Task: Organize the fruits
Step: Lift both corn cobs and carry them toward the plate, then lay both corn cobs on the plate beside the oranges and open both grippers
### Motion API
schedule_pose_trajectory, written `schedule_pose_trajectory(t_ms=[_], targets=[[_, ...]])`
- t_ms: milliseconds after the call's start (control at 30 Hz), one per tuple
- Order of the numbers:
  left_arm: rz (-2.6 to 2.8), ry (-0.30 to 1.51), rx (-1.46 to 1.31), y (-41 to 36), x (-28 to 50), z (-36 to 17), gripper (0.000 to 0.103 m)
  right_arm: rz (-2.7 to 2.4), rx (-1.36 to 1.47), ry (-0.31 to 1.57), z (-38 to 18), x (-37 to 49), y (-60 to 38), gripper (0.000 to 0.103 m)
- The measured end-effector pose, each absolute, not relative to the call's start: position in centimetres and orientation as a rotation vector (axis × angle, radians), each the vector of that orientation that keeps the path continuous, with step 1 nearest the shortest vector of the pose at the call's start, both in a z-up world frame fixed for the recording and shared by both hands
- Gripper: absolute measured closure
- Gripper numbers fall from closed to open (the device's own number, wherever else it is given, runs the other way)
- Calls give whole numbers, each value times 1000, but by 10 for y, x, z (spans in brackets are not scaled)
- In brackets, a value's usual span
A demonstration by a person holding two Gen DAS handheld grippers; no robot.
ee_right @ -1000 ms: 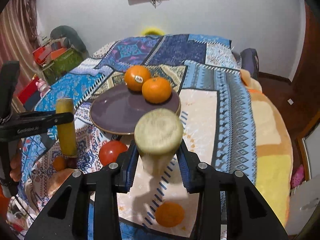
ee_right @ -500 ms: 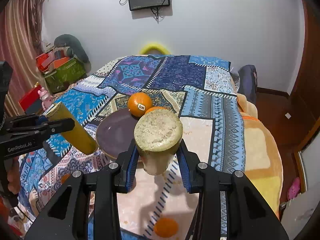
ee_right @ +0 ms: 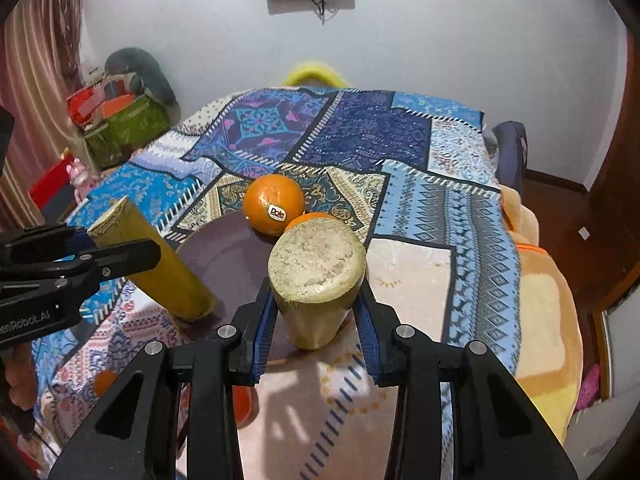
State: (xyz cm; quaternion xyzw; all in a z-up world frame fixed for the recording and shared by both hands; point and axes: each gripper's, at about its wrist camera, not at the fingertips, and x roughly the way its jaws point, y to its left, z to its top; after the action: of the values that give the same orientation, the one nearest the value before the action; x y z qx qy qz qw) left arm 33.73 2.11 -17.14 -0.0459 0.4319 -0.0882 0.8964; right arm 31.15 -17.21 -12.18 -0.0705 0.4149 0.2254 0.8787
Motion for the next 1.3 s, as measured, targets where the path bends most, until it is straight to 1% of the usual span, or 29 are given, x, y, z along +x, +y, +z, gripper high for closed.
schedule_pose_trajectory(t_ms=[200,600,767,900,967,1100,1200,1267,1300], targets=[[-186,899,-123,30,356,-183,67,497,-199,882,-134,326,-151,68],[-179,898,-188,46,387,-188,65,539,-267,857,-134,341,-125,67],[-157,907,-173,48,395,-193,64,559,-263,864,-137,349,-118,66],[-138,913,-143,50,399,-199,60,578,-236,895,-143,354,-119,66],[-138,914,-145,52,400,-201,60,593,-216,921,-147,355,-120,65],[-136,921,-162,56,402,-203,59,585,-219,912,-148,353,-123,64],[-120,945,-157,56,406,-208,56,586,-179,923,-146,351,-131,53],[-105,958,-156,56,407,-212,54,569,-166,916,-142,348,-137,37],[-106,960,-159,57,407,-213,53,558,-165,908,-139,346,-140,34]])
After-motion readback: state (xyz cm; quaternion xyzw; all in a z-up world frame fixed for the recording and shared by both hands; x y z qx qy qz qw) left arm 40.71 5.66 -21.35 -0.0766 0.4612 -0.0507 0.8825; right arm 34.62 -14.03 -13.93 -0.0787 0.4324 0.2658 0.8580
